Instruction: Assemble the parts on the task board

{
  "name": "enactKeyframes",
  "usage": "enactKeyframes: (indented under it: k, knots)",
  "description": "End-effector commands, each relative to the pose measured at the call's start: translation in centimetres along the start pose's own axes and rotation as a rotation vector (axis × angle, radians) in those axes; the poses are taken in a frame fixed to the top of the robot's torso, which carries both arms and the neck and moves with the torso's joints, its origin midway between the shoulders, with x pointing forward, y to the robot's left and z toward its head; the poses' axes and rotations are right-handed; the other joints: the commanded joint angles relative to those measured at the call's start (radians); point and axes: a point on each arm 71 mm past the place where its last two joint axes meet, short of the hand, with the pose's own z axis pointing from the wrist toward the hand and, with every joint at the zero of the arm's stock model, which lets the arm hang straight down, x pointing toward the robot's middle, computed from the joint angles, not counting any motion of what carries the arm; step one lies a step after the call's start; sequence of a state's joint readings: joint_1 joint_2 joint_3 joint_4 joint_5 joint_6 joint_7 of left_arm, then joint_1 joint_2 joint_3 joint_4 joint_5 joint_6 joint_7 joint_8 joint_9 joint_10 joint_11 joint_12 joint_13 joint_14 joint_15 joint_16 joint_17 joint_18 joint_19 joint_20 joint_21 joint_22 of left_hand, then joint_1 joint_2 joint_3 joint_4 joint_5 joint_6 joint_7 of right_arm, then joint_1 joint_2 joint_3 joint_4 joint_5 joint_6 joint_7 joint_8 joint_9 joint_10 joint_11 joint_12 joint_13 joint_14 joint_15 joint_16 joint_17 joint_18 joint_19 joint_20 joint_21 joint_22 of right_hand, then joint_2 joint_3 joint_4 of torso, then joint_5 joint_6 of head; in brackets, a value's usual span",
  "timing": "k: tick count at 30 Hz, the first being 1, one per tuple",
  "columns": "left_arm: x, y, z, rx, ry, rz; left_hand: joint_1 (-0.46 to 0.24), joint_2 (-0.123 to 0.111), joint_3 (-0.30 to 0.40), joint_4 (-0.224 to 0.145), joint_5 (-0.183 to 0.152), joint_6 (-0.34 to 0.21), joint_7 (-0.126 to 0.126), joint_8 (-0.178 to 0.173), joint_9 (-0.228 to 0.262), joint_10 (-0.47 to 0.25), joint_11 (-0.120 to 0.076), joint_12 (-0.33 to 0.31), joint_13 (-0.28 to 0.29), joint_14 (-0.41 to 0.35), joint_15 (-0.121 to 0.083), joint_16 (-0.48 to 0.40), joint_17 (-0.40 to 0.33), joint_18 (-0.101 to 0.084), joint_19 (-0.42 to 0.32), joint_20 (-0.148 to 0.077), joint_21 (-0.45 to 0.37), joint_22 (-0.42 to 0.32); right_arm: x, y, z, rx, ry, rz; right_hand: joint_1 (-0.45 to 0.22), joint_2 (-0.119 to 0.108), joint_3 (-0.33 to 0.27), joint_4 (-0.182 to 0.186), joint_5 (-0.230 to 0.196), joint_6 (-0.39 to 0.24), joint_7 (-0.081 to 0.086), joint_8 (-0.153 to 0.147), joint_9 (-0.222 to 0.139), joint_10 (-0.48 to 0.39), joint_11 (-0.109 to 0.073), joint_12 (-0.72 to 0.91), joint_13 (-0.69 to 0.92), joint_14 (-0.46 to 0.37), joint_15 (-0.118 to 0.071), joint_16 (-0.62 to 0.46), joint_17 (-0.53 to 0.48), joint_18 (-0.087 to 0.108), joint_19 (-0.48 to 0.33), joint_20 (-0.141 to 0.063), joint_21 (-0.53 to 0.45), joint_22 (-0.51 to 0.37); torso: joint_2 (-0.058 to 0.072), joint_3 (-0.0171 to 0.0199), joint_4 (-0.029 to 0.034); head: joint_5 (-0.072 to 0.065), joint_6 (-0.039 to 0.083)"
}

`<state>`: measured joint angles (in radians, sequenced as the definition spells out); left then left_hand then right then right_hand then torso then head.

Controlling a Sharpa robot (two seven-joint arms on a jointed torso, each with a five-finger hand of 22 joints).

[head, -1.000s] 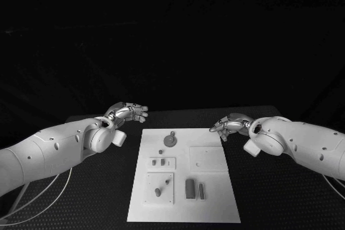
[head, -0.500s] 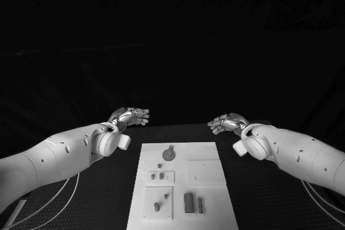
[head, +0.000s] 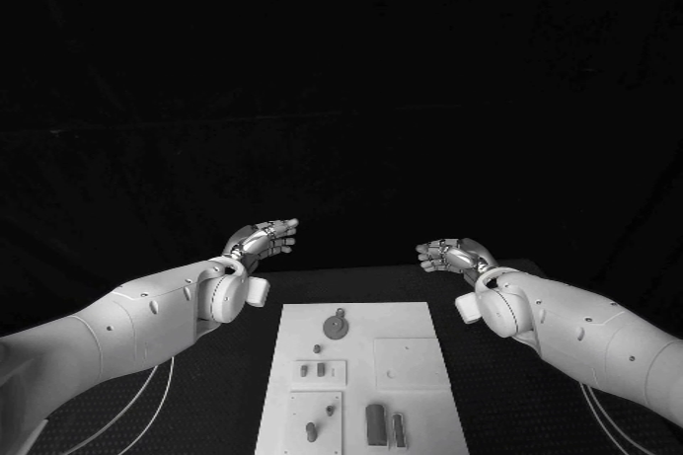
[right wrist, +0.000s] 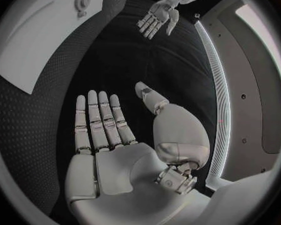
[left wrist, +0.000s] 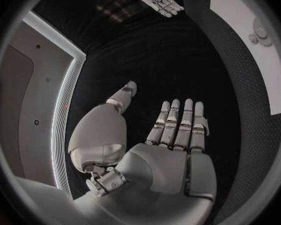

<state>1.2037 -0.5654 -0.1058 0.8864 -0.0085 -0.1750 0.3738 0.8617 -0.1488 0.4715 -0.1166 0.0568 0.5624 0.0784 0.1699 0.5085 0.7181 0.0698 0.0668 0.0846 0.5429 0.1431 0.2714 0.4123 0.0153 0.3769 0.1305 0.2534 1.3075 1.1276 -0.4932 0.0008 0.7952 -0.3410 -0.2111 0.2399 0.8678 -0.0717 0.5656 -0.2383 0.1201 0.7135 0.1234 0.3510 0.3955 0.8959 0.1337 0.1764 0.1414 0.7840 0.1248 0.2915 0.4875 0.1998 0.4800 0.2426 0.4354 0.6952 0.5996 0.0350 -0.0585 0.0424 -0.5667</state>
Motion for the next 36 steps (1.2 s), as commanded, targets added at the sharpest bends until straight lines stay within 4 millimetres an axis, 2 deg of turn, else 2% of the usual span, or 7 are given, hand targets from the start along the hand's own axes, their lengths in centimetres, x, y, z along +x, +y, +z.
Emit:
enactKeyframes:
  k: [1, 3, 4, 11, 12, 17, 36]
  knots:
    - [0.2, -0.2, 0.0, 0.040, -0.004, -0.023, 0.002, 0.018, -0.010, -0.003, -0.006, 0.004, 0.008, 0.011, 0.006, 0.009, 0.009, 0.005, -0.002, -0.001, -0.002, 0.008, 0.005, -0.015, -0.007, 0.002, -0.004, 0.025, -0.1, 0.2, 0.0, -0.024, -0.021, 0.037, 0.000, 0.013, -0.008, 0.000, 0.009, -0.001, 0.006, -0.002, -0.002, 0.009, 0.000, -0.008, -0.006, -0.006, 0.005, -0.006, -0.004, -0.005, -0.006, 0.001, -0.006, -0.002, -0.002, 0.0043, 0.0026, 0.007, 0.006]
    - [0.2, -0.1, 0.0, 0.040, -0.002, -0.023, 0.005, 0.025, -0.015, -0.008, -0.005, 0.015, 0.013, 0.022, 0.012, 0.018, 0.013, 0.007, -0.003, 0.000, -0.001, 0.011, 0.007, -0.015, -0.007, 0.001, -0.002, 0.025, -0.2, 0.3, -0.1, -0.025, -0.018, 0.040, -0.001, 0.014, -0.009, 0.002, 0.013, -0.001, 0.008, -0.003, -0.002, 0.012, 0.001, -0.013, -0.010, -0.005, 0.006, -0.007, -0.007, -0.004, -0.006, 0.002, -0.006, -0.002, -0.002, 0.0053, 0.0024, 0.007, 0.008]
    - [0.0, 0.1, -0.1, 0.006, -0.002, -0.006, -0.862, 0.149, -0.472, 0.117, -0.057, -0.562, -0.078, -0.170, -0.509, -0.718, -0.070, -0.067, -0.085, -0.543, -0.143, -0.271, -0.412, -0.015, -0.377, -0.130, -0.253, -0.392, -0.1, 0.1, 0.0, -0.006, -0.008, 0.013, -0.868, 0.072, -0.566, 0.238, -0.120, -0.714, -0.123, -0.351, -0.395, -0.896, -0.134, -0.176, -0.141, -0.784, -0.125, -0.291, -0.488, -0.200, -0.480, -0.243, -0.435, -0.695, -0.001, 0.0022, 0.0014, 0.005, 0.005]
    - [0.8, 0.4, -0.7, 0.009, -0.014, -0.011, -0.862, 0.149, -0.472, 0.117, -0.057, -0.562, -0.078, -0.170, -0.509, -0.718, -0.070, -0.067, -0.085, -0.543, -0.143, -0.271, -0.412, -0.015, -0.377, -0.130, -0.253, -0.575, 0.4, 0.3, -0.5, -0.025, -0.020, 0.037, -0.868, 0.072, -0.566, 0.238, -0.120, -0.714, -0.123, -0.351, -0.395, -0.896, -0.134, -0.176, -0.141, -0.784, -0.125, -0.291, -0.488, -0.200, -0.480, -0.243, -0.435, -0.695, -0.028, -0.0159, 0.0292, -0.018, -0.014]
    - [1.1, 0.5, -1.0, 0.011, -0.019, -0.013, -0.862, 0.149, -0.472, 0.117, -0.057, -0.562, -0.078, -0.170, -0.509, -0.718, -0.070, -0.067, -0.085, -0.543, -0.143, -0.271, -0.412, -0.015, -0.377, -0.130, -0.253, -1.308, 0.7, 0.4, -0.7, -0.033, -0.025, 0.047, -0.868, 0.072, -0.566, 0.238, -0.120, -0.714, -0.123, -0.351, -0.395, -0.896, -0.134, -0.176, -0.141, -0.784, -0.125, -0.291, -0.488, -0.200, -0.480, -0.243, -0.435, -0.695, -0.037, -0.0227, 0.0396, -0.027, -0.021]
    - [2.7, 0.9, -2.4, 0.018, -0.044, -0.023, -0.862, 0.149, -0.472, 0.117, -0.057, -0.562, -0.078, -0.170, -0.509, -0.718, -0.070, -0.067, -0.085, -0.543, -0.143, -0.271, -0.412, -0.015, -0.377, -0.130, -0.253, -1.308, 1.8, 0.8, -2.0, -0.065, -0.049, 0.095, -0.868, 0.072, -0.566, 0.238, -0.120, -0.714, -0.123, -0.351, -0.395, -0.896, -0.134, -0.176, -0.141, -0.784, -0.125, -0.291, -0.488, -0.200, -0.480, -0.243, -0.435, -0.695, -0.055, -0.0346, 0.0578, -0.042, -0.033]
    - [8.6, 0.0, -10.2, 0.054, -0.150, -0.043, -0.862, 0.149, -0.472, 0.117, -0.057, -0.562, -0.078, -0.170, -0.509, -0.718, -0.070, -0.067, -0.085, -0.543, -0.143, -0.271, -0.412, -0.015, -0.377, -0.130, -0.253, -1.308, 6.5, 3.1, -10.4, -0.119, -0.170, 0.281, -0.868, 0.072, -0.566, 0.238, -0.120, -0.714, -0.123, -0.351, -0.395, -0.896, -0.134, -0.176, -0.141, -0.784, -0.125, -0.291, -0.488, -0.200, -0.480, -0.243, -0.435, -0.695, -0.055, -0.0350, 0.0585, -0.042, -0.033]
